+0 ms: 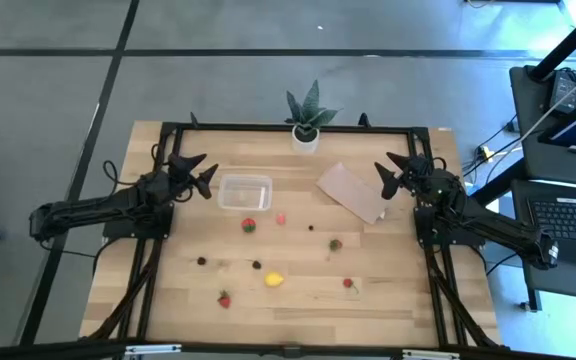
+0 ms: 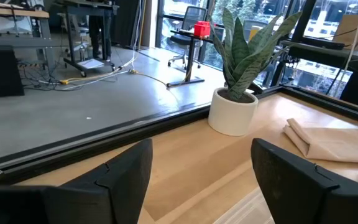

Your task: Pick and placing Produce into tupperware

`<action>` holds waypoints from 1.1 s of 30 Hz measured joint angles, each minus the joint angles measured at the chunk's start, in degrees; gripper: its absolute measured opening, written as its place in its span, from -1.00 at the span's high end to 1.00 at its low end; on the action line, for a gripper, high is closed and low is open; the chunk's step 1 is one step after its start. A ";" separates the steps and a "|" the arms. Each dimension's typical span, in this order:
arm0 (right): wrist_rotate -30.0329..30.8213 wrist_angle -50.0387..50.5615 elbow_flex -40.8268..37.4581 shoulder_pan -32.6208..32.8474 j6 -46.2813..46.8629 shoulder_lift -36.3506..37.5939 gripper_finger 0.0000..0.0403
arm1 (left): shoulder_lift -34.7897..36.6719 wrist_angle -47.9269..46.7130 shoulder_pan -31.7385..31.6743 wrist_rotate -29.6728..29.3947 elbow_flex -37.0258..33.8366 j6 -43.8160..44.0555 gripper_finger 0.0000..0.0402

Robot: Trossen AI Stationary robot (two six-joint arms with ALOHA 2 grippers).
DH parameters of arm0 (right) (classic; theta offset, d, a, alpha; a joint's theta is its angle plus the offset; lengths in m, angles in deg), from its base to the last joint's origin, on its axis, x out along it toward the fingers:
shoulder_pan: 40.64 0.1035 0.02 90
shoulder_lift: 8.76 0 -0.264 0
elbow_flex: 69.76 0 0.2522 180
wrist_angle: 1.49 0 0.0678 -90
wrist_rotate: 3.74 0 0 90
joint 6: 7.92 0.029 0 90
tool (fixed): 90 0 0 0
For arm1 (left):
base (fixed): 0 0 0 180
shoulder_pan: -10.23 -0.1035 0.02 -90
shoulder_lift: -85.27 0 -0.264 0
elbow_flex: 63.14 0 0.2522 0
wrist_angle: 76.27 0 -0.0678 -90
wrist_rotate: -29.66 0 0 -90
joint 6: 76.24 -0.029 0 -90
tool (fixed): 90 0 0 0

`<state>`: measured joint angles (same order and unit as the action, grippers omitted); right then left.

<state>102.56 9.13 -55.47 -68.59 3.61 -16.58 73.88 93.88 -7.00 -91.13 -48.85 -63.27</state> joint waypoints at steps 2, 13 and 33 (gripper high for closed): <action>0.00 0.00 0.00 0.00 0.00 0.02 -0.47 | 0.00 0.01 -0.01 0.00 0.00 0.00 -0.31; 0.02 0.00 0.00 0.00 0.02 0.02 -0.47 | -0.01 0.01 0.01 -0.02 0.00 0.00 -0.31; 0.61 -0.88 0.00 -0.01 -10.02 0.00 -0.47 | -0.01 -0.01 -0.01 0.00 0.00 0.00 -0.31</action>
<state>103.16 8.25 -55.47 -68.60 -6.41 -16.58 73.87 93.87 -7.01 -91.13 -48.85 -63.27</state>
